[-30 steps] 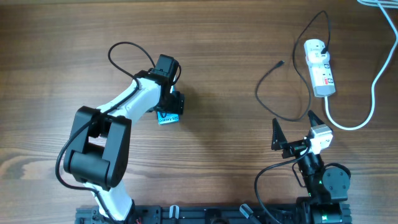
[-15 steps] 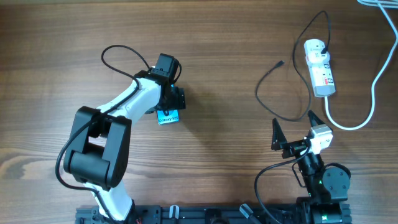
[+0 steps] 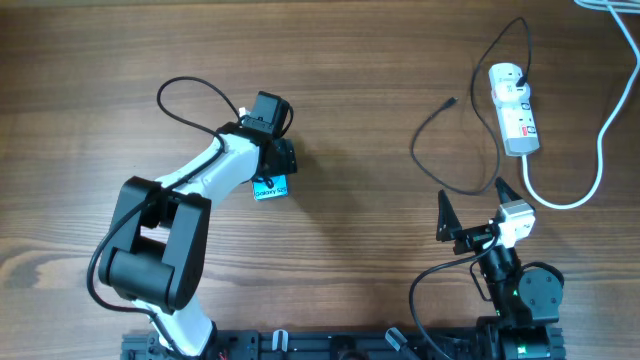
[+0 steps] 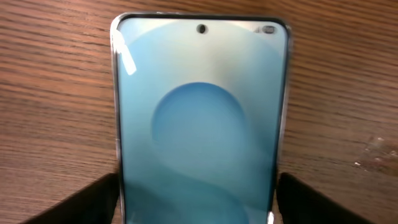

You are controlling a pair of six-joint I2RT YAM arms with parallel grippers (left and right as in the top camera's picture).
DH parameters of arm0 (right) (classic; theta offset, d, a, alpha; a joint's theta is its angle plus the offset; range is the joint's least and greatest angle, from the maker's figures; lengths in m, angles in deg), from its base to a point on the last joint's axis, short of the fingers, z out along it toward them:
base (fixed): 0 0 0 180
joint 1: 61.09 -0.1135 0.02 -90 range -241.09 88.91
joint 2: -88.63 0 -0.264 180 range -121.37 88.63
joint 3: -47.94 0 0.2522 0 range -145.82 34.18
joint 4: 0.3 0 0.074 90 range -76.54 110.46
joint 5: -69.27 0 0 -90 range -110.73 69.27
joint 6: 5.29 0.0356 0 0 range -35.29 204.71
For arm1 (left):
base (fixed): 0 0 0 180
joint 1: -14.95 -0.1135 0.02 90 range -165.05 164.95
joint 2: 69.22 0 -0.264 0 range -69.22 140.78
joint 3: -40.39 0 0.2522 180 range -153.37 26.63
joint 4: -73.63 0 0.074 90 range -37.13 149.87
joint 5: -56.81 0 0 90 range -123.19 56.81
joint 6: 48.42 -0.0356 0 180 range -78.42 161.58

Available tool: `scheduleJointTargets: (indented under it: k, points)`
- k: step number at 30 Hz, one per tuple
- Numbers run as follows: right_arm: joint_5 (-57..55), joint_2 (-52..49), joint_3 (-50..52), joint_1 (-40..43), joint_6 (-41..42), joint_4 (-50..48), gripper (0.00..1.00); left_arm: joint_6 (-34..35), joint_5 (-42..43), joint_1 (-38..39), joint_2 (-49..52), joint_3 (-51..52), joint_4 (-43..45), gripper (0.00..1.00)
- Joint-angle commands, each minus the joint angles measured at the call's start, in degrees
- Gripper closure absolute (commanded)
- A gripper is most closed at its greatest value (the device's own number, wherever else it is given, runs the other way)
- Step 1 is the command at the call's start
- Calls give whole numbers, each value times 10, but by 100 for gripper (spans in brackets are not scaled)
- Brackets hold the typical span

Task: Plug charger to phone and switch on socket
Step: 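Close the left gripper on the phone's long edges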

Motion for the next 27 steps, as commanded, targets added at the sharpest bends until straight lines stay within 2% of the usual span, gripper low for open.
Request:
scheduleJointTargets:
  k: [1,4,5,7,12,27]
  points:
    - [-5,3,1,-2,-7,-3,0,12,50,-1,54,40,0,28]
    - [-5,3,1,-2,-7,-3,0,12,50,-1,54,40,0,29]
    - [-6,3,1,-2,-7,-3,0,12,50,-1,54,40,-1,35]
    - [-5,3,1,-2,-7,-3,0,12,50,-1,54,40,-2,39]
    - [-5,3,1,-2,-7,-3,0,12,50,-1,50,38,-10,40]
    - [-6,3,1,-2,-7,-3,0,12,60,-1,-43,-82,-169,48]
